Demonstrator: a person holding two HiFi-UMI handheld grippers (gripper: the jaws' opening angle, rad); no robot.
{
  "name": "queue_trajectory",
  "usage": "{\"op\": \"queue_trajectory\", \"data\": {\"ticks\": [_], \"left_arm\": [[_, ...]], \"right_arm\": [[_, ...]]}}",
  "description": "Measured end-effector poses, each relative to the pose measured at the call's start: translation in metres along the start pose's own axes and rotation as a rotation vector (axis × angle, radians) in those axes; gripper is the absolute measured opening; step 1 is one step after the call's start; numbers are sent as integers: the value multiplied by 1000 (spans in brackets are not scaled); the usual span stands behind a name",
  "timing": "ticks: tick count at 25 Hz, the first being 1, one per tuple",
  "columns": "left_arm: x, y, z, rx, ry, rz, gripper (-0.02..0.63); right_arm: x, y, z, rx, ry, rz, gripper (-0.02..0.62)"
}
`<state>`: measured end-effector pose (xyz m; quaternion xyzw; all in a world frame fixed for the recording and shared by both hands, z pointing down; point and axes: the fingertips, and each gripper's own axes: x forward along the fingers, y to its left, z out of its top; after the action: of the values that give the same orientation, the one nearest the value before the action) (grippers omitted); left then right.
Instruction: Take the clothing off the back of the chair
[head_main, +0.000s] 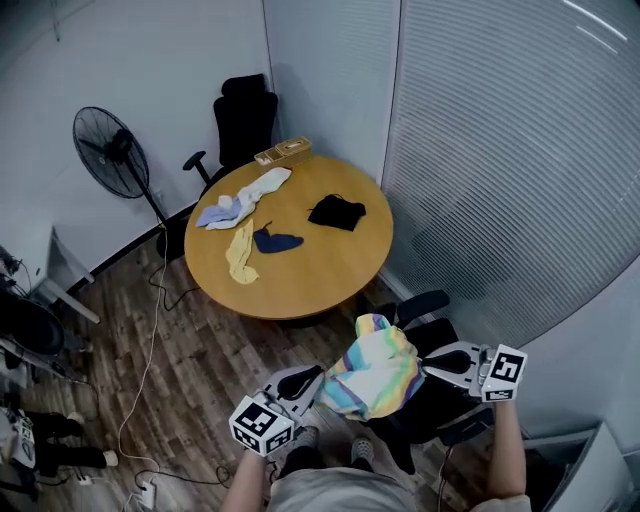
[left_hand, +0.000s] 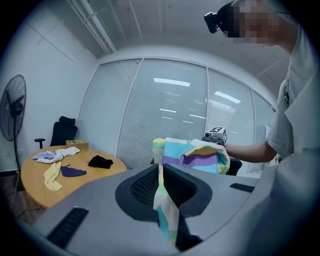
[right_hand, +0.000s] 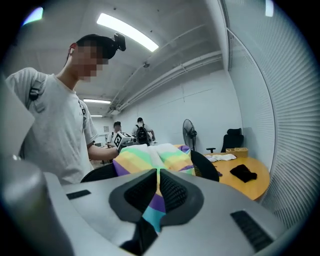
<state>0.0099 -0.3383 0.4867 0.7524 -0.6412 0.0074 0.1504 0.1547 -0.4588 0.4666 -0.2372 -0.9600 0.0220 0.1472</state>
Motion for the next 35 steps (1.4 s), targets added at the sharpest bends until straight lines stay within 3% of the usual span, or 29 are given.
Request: {"op": "queue_trajectory", "data": {"ticks": [2,3,6,10,13,15,17,21,24,30,35], "left_arm": [[-2,1,-3,12,-2,25,53],[-3,3,-4,25,1,44,106],[-8,1,-4,46,-9,40,177],[-11,-24,-8,30,-46,-116,316],[-12,-49,-8,41,-83,-223,358],[-12,-69,-12,46,-84,-283,379],[-8,-84,-20,77,-54,-295,386],[20,-74,-28,124,-23,-182,399],[34,-52,-23,100,-63,-108,405],[53,-64,-29,56,-50,-280,407],[62,-65,-28,62,-39,-292,404]], "right_arm": [[3,-3,4,-6,-35,46,29],[4,-3,6,-8,-54,69,31],[10,0,10,-14,-86,143,84],[20,3,2,-33,-92,222,213],[24,8,-8,-27,-67,256,332],[28,11,-15,-36,-39,262,372],[34,9,-21,-62,-14,245,399],[45,-7,-27,-96,-1,167,411],[53,-13,-29,-62,-24,193,410],[57,-10,-38,123,-149,293,408],[54,-6,-40,166,-176,294,356]]}}
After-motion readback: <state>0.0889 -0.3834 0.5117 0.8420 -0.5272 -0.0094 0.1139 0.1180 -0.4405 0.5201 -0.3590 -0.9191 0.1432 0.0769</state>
